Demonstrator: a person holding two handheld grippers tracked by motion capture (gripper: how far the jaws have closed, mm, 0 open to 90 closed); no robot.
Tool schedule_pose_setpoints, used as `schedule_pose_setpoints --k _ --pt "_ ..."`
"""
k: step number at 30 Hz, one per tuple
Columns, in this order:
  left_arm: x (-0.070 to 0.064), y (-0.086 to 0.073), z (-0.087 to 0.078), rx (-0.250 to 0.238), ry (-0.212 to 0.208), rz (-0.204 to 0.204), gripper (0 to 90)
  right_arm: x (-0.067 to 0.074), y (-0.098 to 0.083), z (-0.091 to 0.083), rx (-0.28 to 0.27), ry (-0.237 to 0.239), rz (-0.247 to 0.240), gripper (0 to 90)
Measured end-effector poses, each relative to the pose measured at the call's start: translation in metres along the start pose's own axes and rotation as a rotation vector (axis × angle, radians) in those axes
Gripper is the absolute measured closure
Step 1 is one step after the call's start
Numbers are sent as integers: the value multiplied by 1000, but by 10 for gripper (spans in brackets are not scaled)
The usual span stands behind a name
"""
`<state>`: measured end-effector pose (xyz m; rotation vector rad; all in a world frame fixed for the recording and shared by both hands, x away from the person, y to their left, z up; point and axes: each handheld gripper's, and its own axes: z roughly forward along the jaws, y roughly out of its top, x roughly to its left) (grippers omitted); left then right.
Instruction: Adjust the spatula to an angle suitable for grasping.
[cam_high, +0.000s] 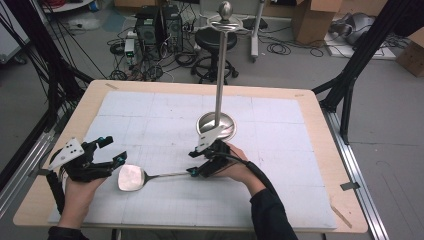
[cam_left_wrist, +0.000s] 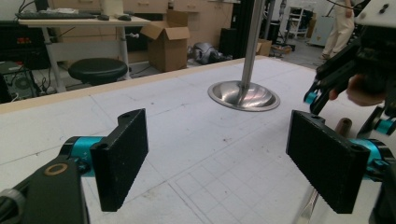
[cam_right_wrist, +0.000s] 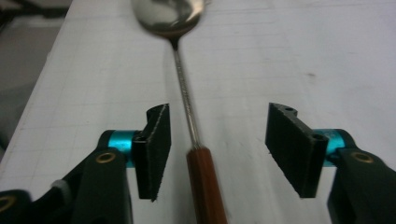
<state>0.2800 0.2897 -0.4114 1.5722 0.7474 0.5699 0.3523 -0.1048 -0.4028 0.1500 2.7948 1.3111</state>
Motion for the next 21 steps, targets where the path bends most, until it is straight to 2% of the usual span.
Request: schedule_pose_setpoints --k 2,7,11,15,21 --pt "0 0 0 4 7 2 197 0 -8 -15 -40 -42 36 338" --pt "0 0 0 -6 21 -6 189 5 -38 -57 -115 -196 103 280" --pt "0 0 0 -11 32 -6 189 11 -62 -82 -150 -261 164 247" --pt "0 0 1 -12 29 -3 190 17 -86 -102 -197 -310 204 233" --pt "2 0 1 -45 17 -11 191 25 -115 -125 -221 -386 270 206"
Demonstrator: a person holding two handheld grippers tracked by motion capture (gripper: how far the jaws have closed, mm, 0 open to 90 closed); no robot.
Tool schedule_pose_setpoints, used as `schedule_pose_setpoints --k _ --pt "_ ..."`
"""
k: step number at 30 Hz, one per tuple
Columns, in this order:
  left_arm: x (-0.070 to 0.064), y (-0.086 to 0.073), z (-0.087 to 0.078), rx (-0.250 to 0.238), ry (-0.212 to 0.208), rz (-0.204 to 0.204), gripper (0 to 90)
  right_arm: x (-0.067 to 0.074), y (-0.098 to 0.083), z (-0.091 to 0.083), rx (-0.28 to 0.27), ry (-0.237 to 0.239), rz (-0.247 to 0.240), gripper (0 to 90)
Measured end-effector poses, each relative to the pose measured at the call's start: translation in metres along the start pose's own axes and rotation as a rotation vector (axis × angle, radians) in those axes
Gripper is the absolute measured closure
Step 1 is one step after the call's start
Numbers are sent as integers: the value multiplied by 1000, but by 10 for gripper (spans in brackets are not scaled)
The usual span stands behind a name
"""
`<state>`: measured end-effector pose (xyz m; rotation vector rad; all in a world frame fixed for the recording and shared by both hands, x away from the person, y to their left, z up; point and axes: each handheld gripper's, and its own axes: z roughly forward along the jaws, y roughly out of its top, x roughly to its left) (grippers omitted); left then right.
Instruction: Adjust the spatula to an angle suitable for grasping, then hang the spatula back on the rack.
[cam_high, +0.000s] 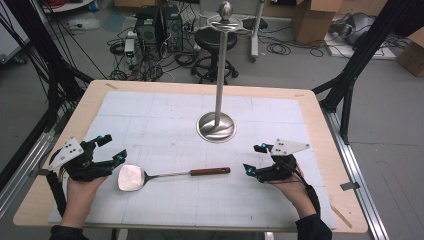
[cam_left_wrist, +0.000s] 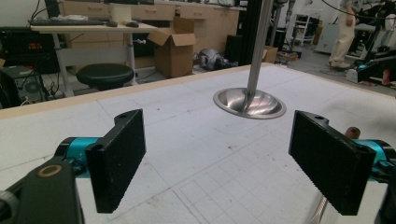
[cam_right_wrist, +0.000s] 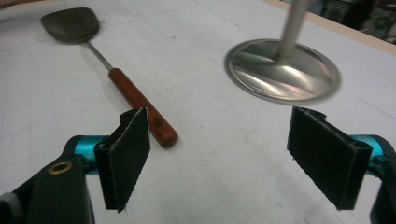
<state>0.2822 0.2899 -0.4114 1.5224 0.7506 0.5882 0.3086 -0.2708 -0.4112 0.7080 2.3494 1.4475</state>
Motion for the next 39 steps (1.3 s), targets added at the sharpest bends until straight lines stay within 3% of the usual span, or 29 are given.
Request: schedule_pose_setpoints --k 4,8,13,19,26,30,34,39 --pt "3 -1 3 -20 7 -27 176 -4 -11 -15 -9 -43 28 198" --pt "2 -1 3 -18 20 -14 174 -9 -23 -27 -40 -98 64 189" --pt "3 0 1 -23 23 -36 162 -13 -39 -36 -47 -148 120 172" --pt "2 2 1 -23 18 -33 158 -16 -41 -46 -88 -197 147 171" --pt "-1 4 6 -7 -24 -2 154 -18 -44 -48 -100 -248 156 169" --pt "-4 8 11 -12 -59 17 133 -20 -47 -50 -87 -254 154 174" --pt "-9 8 13 -27 -107 41 123 -21 -49 -55 -97 -274 142 184" --pt "-11 11 14 -65 -146 29 119 -24 -51 -57 -101 -285 151 184"
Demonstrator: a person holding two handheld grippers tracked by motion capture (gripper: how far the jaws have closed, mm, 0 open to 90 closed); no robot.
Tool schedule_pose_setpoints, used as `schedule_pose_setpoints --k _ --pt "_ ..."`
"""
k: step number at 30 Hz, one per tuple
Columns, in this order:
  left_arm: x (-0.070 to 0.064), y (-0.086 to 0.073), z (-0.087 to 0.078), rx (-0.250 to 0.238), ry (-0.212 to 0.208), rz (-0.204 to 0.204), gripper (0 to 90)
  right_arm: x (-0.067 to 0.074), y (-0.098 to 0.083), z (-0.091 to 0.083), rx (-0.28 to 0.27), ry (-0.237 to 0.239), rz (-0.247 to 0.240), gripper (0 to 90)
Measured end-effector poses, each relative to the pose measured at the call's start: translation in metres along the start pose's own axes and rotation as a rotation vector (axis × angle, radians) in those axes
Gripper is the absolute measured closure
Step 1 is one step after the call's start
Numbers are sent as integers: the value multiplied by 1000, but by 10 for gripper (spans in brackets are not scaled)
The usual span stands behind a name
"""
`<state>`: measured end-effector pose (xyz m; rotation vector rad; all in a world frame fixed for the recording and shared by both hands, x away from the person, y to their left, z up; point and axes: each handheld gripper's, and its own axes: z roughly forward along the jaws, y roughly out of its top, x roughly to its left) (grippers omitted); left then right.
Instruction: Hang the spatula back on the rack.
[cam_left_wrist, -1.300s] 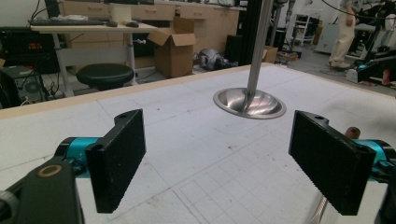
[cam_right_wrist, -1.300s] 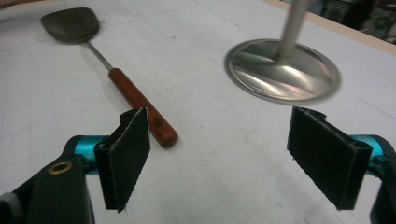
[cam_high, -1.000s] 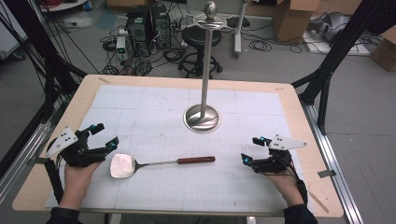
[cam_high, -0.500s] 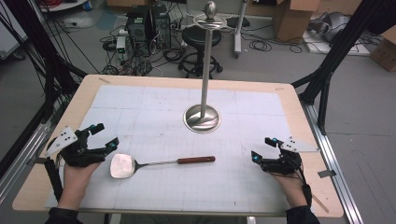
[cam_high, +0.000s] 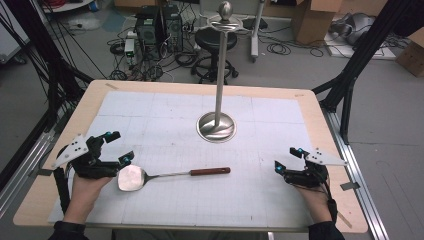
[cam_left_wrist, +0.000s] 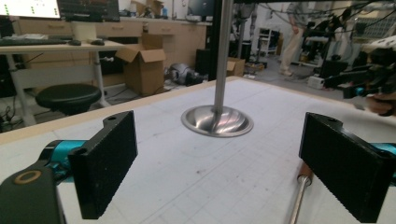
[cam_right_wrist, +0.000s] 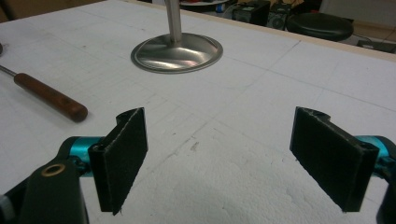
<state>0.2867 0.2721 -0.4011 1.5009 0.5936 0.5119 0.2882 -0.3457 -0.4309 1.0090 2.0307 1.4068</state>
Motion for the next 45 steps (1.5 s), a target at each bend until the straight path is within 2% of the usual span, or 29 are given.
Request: schedule_pose_setpoints --k 4,7,9,11,14,16,18,20,22,26,35,41,45 --pt "-2 2 2 -19 -25 -11 118 1 0 0 0 4 -7 186" --pt "-4 4 6 -4 -52 -6 118 1 0 0 2 3 -9 188" --pt "-7 6 9 23 -62 5 118 1 0 0 2 4 -11 188" --pt "-10 9 15 58 -91 5 117 1 0 1 2 6 -11 189" --pt "-16 10 25 106 -106 33 117 1 0 1 1 8 -13 189" --pt "-20 10 31 153 -116 41 117 1 0 1 5 4 -14 189" --pt "-25 11 40 222 -127 53 117 1 0 1 5 8 -14 190" --pt "-29 9 48 266 -154 55 117 1 0 1 7 9 -14 190" --pt "-32 8 54 298 -158 74 116 1 0 2 8 9 -15 191" --pt "-41 5 67 390 -181 133 116 2 0 2 11 13 -18 192" --pt "-53 -4 94 532 -234 174 123 2 0 3 13 17 -21 194" --pt "-58 -11 110 625 -281 203 159 2 0 3 19 21 -23 195" --pt "-59 -18 117 691 -278 208 185 2 0 3 19 23 -22 195"
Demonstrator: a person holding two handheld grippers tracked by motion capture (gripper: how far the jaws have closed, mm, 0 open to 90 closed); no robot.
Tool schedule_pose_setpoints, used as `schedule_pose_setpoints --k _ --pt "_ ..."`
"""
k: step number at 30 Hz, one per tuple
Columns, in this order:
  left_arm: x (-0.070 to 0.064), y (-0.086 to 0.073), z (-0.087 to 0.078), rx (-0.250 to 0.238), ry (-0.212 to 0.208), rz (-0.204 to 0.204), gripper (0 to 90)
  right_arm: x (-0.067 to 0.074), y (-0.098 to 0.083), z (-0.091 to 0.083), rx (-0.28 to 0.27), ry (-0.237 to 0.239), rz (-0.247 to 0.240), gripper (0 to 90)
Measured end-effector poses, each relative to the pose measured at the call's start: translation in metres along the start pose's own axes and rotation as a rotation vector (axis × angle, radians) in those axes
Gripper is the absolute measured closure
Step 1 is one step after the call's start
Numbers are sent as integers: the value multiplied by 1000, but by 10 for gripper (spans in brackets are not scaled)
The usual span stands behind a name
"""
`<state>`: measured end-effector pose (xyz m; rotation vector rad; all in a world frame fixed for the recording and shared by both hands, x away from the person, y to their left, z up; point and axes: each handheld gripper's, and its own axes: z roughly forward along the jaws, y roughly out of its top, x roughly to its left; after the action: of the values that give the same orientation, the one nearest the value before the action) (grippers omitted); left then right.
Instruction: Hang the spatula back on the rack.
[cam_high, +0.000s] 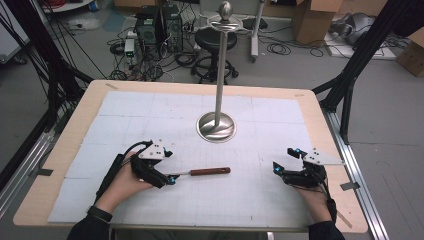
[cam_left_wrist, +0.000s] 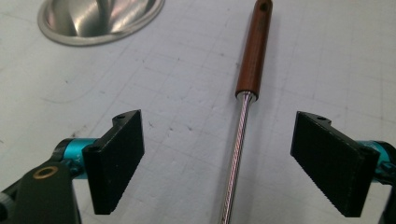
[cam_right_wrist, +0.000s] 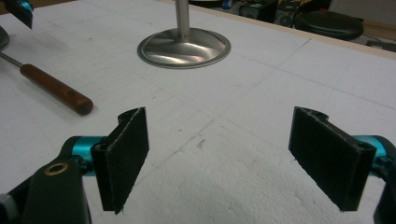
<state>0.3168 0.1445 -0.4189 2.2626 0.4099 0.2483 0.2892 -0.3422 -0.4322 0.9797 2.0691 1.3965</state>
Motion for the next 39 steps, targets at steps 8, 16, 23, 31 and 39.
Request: schedule_pose_setpoints --k 8,16,23,31,39 --pt "0 0 12 104 -28 25 359 -1 0 0 -2 4 0 196" --pt "-1 5 19 192 -46 41 525 -1 0 0 0 10 -4 197" --pt "0 11 22 241 -83 38 670 -1 1 0 -2 5 -15 203" --pt "-1 23 27 322 -88 48 761 0 1 1 1 14 -16 208" --pt "2 24 29 327 -109 29 801 0 2 2 -7 27 -20 210"
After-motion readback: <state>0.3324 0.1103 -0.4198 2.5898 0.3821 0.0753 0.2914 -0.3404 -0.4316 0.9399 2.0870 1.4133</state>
